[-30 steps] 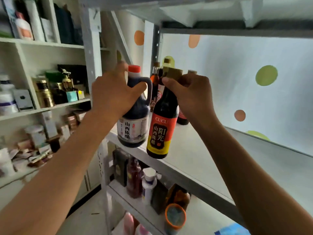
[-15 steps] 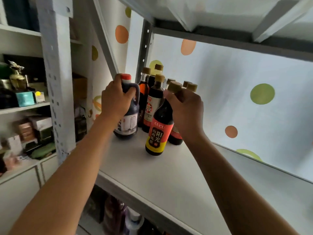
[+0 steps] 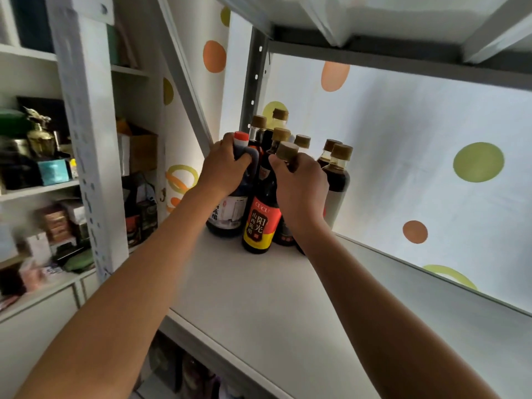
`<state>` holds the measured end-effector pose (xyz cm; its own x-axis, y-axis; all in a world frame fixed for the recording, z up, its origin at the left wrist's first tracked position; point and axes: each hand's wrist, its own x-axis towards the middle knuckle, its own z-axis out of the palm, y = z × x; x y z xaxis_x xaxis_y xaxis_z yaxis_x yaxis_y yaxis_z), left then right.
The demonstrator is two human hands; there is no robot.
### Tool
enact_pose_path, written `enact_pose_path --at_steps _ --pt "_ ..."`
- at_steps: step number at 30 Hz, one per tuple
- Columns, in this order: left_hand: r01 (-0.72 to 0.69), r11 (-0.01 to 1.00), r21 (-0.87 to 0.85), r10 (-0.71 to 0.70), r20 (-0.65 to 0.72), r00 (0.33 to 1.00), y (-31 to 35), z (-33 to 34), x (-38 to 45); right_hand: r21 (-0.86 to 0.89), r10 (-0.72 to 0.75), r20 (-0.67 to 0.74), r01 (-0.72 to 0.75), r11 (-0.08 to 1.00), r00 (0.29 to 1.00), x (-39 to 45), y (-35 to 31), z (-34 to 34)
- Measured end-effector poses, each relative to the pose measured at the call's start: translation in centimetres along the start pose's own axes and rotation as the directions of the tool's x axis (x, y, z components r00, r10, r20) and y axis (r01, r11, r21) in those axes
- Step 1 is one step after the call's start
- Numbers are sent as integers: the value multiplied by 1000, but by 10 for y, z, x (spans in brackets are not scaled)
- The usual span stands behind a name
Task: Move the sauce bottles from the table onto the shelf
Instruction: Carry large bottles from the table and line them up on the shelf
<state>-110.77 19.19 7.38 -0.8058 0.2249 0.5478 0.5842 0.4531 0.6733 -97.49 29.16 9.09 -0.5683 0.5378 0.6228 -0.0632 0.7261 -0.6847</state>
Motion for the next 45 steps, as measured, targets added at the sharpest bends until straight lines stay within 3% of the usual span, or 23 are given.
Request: enact_pose_path --at_steps 9,16,20,25,32,38,45 --pt "-45 996 -79 48 38 998 -10 4 -10 -8 -11 5 11 1000 1000 13 -2 20" --pt "-106 989 -100 113 64 992 -19 -8 -66 23 44 65 -46 999 997 3 -4 12" --pt "-126 992 -8 127 86 988 -12 -19 -108 -12 91 31 -91 996 995 -36 -2 -3" --pt "-149 988 46 141 151 978 2 -31 -166 -275 -147 245 215 937 958 -98 6 -20" --pt "-226 945 237 195 149 969 24 -48 -251 -423 -147 456 360 832 878 -175 18 -66" --pt "-200 877 437 132 182 974 61 -62 -354 -341 -221 579 479 809 785 -250 26 -124" --pt "-24 801 598 -58 117 991 103 -65 -512 -142 -329 641 528 837 694 -368 80 -181"
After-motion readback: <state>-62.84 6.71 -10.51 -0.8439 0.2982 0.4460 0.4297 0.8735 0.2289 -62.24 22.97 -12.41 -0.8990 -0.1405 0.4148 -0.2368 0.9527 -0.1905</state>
